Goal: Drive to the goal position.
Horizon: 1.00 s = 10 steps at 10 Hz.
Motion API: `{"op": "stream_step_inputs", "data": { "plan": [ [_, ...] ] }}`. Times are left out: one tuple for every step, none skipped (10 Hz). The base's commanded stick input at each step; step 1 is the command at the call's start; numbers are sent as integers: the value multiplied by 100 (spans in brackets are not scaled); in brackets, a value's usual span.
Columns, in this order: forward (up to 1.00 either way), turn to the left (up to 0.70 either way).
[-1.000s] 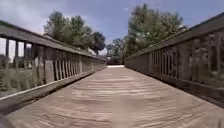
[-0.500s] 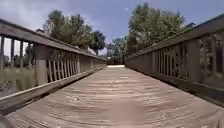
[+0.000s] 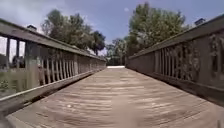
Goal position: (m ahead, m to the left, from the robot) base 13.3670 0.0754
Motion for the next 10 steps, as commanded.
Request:
{"op": "stream_step_inputs", "data": {
  "plan": [
    [50, 0],
    [50, 0],
    [50, 0],
    [50, 0],
    [50, 0],
    [50, 0],
    [50, 0],
    [50, 0],
    [50, 0],
    [50, 0]
  ]
}}
